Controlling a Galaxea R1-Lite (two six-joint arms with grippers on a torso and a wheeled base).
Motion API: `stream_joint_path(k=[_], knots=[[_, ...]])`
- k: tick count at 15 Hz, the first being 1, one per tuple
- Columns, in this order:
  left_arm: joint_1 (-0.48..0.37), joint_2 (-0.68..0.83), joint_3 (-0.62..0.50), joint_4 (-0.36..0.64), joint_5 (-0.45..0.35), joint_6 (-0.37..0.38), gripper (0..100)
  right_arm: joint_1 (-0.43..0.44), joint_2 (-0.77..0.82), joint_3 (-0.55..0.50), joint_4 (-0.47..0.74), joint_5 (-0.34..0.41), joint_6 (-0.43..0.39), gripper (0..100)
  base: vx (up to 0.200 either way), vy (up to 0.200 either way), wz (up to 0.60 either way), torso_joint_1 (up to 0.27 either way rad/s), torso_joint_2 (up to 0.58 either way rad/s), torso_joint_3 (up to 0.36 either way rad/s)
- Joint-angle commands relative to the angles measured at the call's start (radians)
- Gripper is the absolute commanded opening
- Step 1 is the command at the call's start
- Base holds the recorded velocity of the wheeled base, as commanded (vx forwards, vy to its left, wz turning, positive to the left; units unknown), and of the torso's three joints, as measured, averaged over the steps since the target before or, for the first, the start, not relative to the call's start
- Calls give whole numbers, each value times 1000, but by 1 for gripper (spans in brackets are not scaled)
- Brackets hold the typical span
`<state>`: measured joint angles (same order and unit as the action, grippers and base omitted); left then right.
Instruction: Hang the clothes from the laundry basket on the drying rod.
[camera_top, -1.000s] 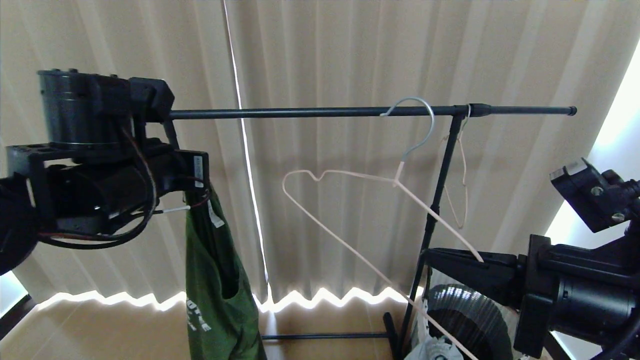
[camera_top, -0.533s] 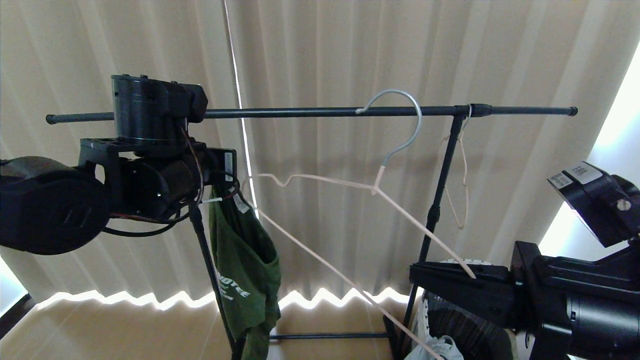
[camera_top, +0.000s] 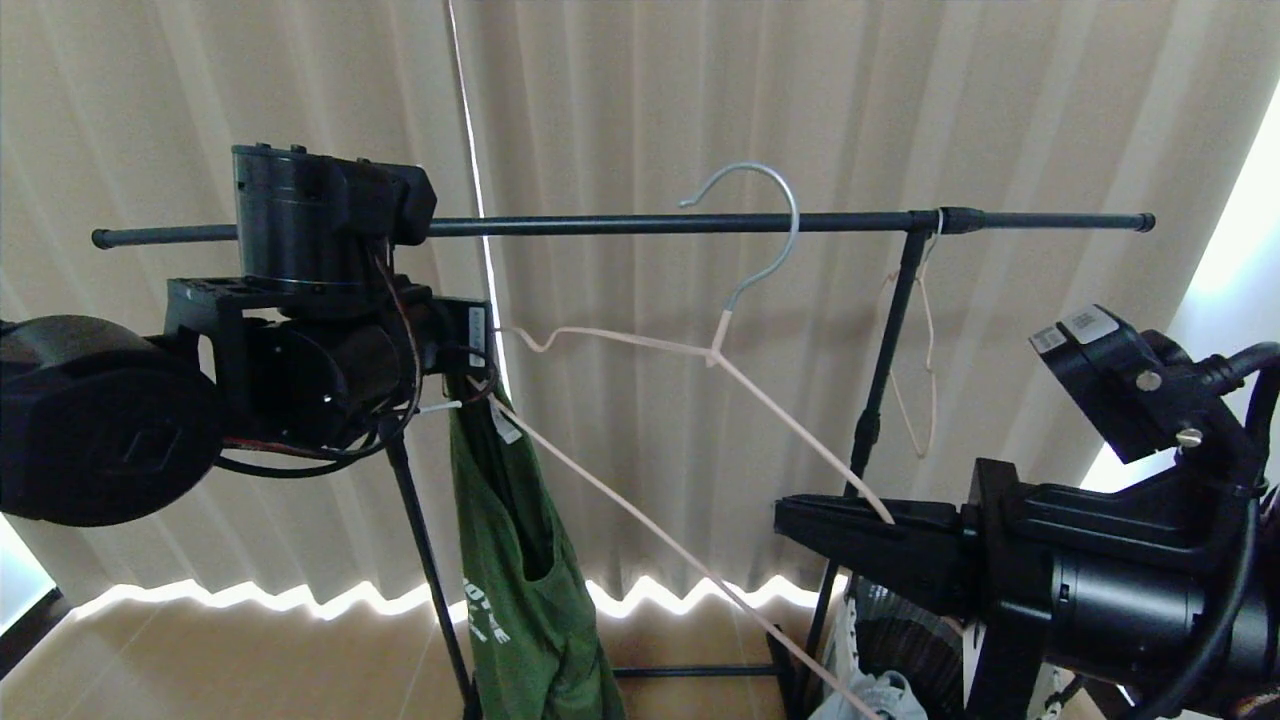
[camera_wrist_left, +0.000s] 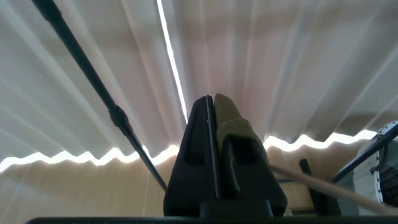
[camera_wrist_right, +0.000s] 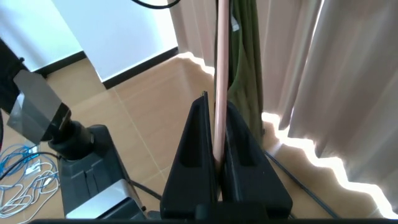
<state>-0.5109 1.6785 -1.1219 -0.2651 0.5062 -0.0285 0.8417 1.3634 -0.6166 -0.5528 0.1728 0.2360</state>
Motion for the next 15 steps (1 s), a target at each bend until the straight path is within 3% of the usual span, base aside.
stream_joint_path(k=[1, 8, 13, 15], knots=[[-3, -10, 1, 0, 0, -1, 0, 0, 17, -3, 1, 1, 0, 0, 0, 0, 0, 0, 0, 0], [-54, -51, 2, 6, 2, -1, 0, -6, 117, -74, -3, -4, 5, 0, 0, 0, 0, 0, 0, 0], [-84, -118, 24, 7, 3, -1, 0, -6, 307, -124, -176, -15, 2, 0, 0, 0, 0, 0, 0, 0], [-87, -138, 34, 7, 3, -1, 0, -6, 356, -164, -177, -26, 8, 0, 0, 0, 0, 0, 0, 0]])
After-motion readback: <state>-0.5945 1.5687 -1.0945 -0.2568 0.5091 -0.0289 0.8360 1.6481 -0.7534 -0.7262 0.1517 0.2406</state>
